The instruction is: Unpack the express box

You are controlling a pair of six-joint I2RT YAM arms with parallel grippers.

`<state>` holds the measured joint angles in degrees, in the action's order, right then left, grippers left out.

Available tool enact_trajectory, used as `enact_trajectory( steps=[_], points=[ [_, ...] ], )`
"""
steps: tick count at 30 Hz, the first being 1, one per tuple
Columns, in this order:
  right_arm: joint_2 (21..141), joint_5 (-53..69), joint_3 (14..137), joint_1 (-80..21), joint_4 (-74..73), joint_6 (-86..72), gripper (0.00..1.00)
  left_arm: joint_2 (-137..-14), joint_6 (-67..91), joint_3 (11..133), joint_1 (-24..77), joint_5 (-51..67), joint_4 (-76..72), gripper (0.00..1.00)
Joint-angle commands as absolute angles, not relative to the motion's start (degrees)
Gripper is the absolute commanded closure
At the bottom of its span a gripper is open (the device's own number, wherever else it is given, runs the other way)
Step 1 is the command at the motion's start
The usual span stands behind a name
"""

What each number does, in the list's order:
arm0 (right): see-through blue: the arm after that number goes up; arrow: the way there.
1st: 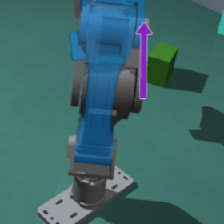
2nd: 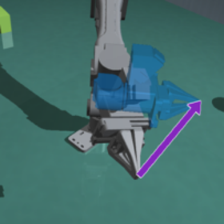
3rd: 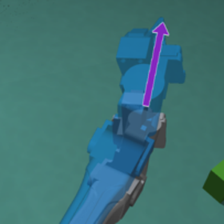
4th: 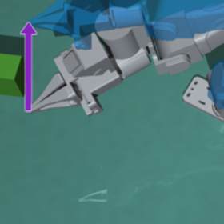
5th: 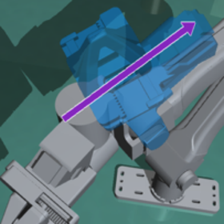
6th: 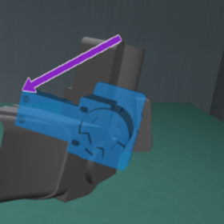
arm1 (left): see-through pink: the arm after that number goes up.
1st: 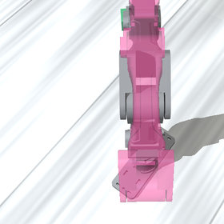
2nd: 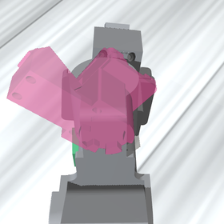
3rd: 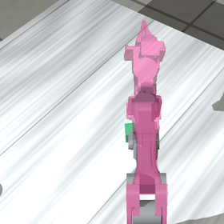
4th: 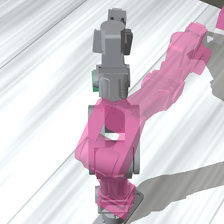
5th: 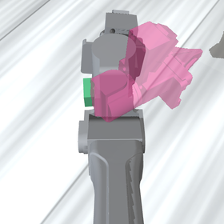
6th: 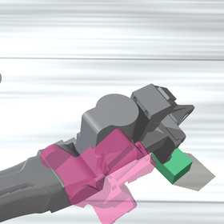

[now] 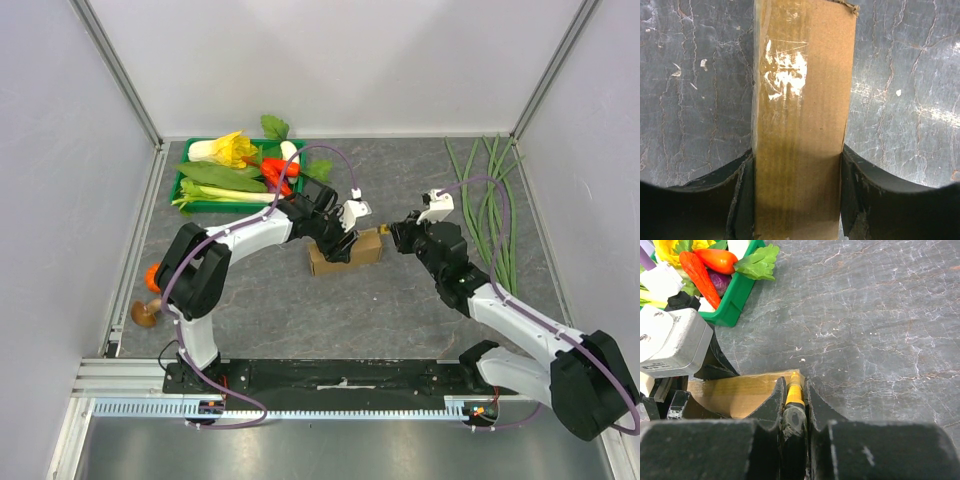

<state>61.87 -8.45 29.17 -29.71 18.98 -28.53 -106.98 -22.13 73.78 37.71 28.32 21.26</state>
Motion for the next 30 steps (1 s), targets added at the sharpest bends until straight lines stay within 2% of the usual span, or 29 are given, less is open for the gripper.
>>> enact_trajectory(
  steps=[1,30],
  points=[
    [59.9,-4.6,27.4,-30.3,8.3,-28.7,1.0,-111.4,-17.8,72.9,36.8,23.2,25.4,0.53],
    [52.3,-3.8,29.5,-30.2,-4.8,-26.9,1.0,-111.5,-17.7,72.9,36.7,20.5,25.4,0.54]
  ],
)
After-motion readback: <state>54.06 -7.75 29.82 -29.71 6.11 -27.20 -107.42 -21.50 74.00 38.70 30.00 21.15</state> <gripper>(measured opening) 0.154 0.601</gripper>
